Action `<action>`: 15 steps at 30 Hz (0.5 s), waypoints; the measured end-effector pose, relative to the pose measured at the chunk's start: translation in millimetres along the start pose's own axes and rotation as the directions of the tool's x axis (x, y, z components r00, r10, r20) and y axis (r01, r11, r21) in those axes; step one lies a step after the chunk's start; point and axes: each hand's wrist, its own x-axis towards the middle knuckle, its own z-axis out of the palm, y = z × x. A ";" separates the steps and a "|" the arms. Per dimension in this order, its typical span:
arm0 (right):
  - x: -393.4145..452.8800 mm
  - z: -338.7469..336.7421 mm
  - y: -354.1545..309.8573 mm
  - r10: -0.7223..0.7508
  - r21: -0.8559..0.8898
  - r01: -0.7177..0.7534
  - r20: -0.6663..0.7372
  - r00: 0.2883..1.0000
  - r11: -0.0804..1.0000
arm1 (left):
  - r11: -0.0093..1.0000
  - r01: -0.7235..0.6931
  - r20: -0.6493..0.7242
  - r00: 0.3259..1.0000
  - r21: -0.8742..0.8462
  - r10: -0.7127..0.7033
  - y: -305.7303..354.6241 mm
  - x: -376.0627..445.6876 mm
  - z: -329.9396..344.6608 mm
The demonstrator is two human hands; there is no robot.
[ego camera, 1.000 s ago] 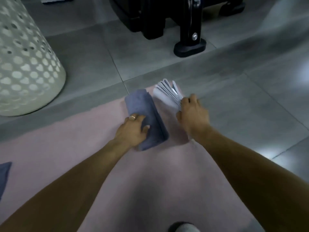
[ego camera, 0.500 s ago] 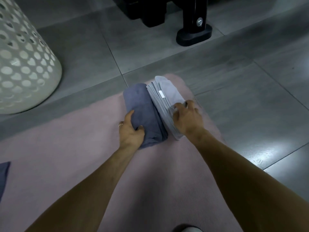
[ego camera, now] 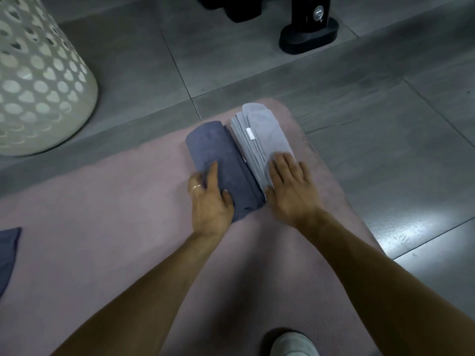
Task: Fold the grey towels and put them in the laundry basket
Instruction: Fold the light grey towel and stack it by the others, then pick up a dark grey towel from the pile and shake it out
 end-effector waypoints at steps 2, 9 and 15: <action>-9.8 10.9 -1.2 -0.015 -0.035 0.017 0.034 0.999 0.999 | 0.938 -0.168 0.113 0.984 0.304 0.139 -2.8 2.9 8.3; -17.8 -2.4 -18.7 -0.053 0.139 0.038 0.103 0.993 0.990 | 0.760 -0.180 0.387 0.916 0.625 -0.102 11.8 14.4 6.7; -49.0 -61.7 -55.9 -0.005 0.580 0.036 -0.055 0.998 0.814 | 0.985 -0.097 0.393 0.919 0.146 0.032 20.8 -16.5 -83.9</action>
